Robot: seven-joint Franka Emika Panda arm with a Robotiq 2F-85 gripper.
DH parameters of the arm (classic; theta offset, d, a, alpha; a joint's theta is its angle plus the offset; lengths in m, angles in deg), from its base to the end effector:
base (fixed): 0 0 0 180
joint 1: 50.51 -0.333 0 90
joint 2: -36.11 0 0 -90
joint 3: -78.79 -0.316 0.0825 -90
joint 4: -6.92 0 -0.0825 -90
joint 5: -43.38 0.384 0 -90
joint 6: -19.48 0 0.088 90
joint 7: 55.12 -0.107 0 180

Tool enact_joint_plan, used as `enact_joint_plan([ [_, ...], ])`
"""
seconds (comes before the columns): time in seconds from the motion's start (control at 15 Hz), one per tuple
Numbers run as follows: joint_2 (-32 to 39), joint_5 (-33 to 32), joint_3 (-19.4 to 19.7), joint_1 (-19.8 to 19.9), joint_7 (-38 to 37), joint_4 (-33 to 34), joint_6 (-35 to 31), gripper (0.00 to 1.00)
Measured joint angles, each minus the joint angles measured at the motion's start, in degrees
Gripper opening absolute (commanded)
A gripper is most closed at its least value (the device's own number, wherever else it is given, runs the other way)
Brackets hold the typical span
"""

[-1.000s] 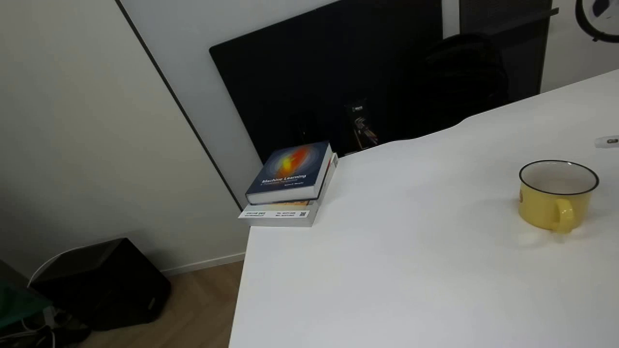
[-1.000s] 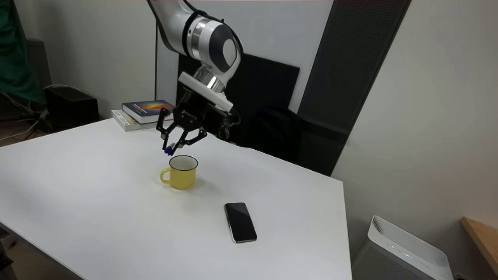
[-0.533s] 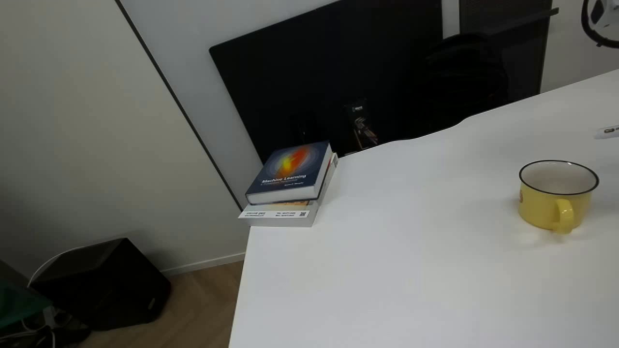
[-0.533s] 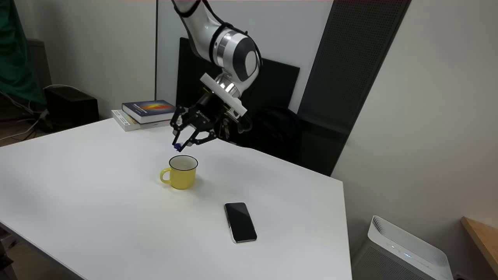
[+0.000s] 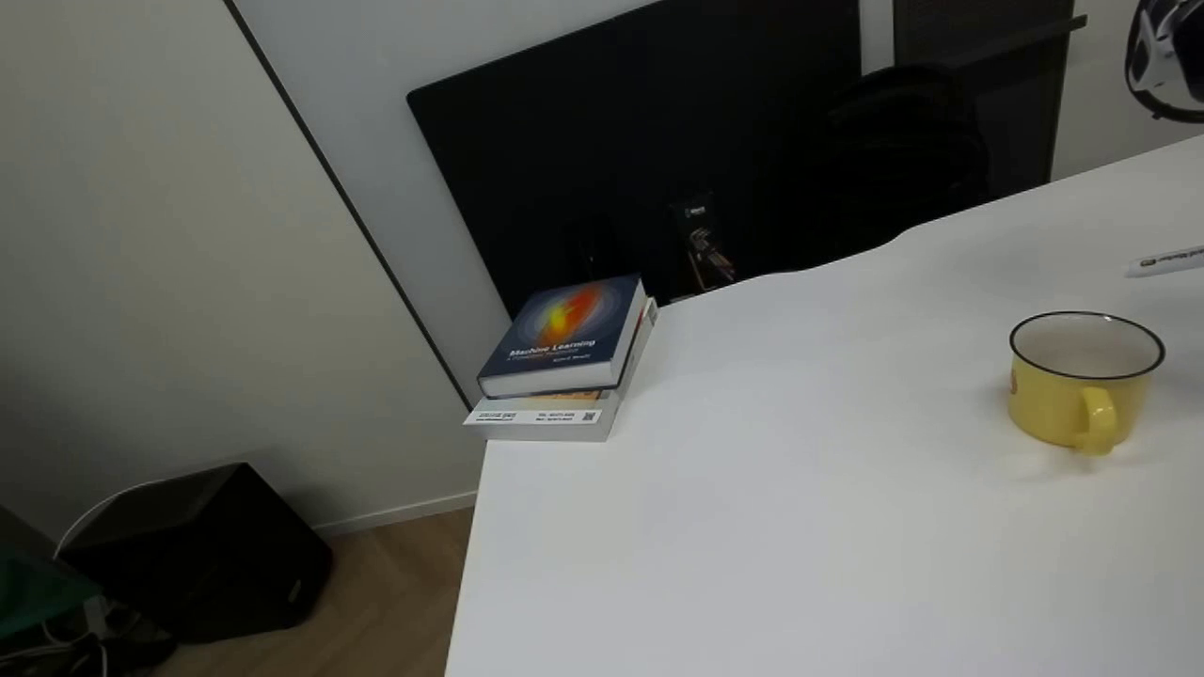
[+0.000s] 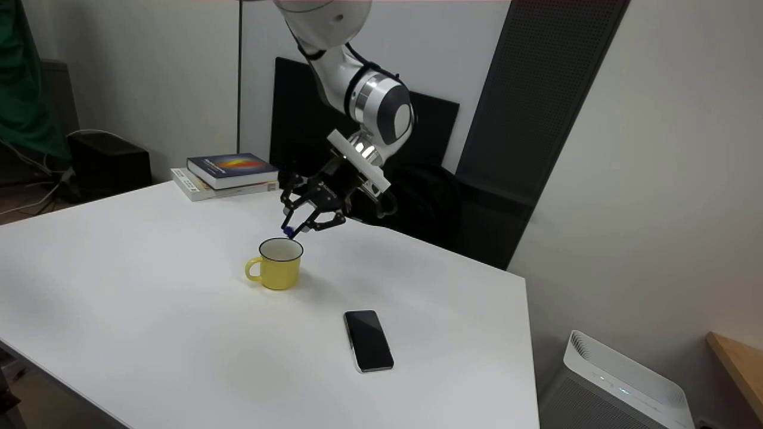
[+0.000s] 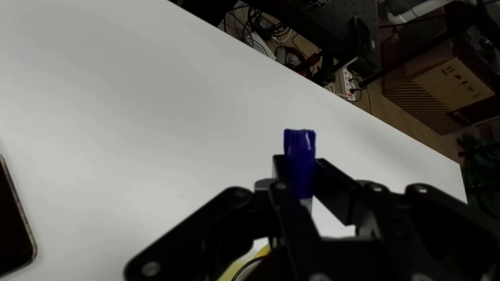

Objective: Put the marker in the cup

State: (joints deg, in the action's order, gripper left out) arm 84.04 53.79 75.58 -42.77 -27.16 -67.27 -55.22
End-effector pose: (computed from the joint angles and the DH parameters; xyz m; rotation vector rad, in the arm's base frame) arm 0.6406 -0.0348 0.2153 -2.4719 -0.4750 0.9734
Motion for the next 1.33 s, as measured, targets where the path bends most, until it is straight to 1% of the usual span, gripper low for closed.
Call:
enact_joint_plan([
  [0.27,1.1,0.0,0.0,-0.1,-0.3,1.6,0.3,0.22],
  [1.33,1.2,0.0,0.0,-0.1,-0.6,2.0,0.4,0.22],
])
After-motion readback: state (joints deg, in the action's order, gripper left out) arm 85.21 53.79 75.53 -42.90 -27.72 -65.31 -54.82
